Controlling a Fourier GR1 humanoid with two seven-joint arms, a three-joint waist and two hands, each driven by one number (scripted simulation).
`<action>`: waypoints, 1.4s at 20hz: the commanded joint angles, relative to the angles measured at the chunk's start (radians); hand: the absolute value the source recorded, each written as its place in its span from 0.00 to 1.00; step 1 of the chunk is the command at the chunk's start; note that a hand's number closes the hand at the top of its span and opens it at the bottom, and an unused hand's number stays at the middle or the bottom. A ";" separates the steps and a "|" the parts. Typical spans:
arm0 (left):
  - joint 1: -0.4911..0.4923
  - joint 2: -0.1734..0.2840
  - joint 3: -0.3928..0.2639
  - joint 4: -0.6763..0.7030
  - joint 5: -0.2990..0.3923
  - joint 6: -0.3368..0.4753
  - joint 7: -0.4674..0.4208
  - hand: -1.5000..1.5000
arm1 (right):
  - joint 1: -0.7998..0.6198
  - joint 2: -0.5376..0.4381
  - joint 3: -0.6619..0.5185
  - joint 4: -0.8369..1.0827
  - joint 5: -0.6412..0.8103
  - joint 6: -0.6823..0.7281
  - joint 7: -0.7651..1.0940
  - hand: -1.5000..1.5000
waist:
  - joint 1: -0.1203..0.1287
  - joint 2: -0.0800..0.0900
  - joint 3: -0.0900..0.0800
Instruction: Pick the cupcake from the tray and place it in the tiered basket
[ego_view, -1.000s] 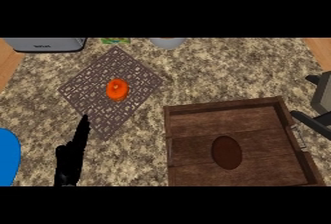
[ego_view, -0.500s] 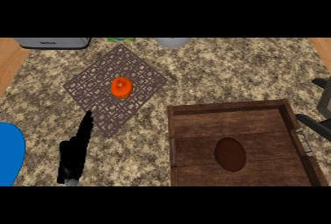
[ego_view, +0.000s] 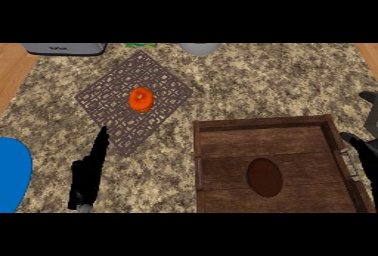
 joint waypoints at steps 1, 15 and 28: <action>0.021 0.003 0.010 0.017 0.001 -0.001 0.004 0.50 | -0.097 0.036 0.133 0.040 0.177 0.082 0.229 0.00 | 0.003 0.002 -0.001; 0.016 0.006 0.048 0.041 0.008 -0.047 -0.024 0.50 | -0.296 0.357 0.212 0.258 0.249 0.290 0.330 0.00 | -0.013 0.002 0.001; 0.030 -0.051 0.020 0.045 -0.035 -0.007 -0.026 0.50 | -0.289 0.530 0.204 0.434 0.304 0.416 0.343 0.00 | -0.021 0.000 0.002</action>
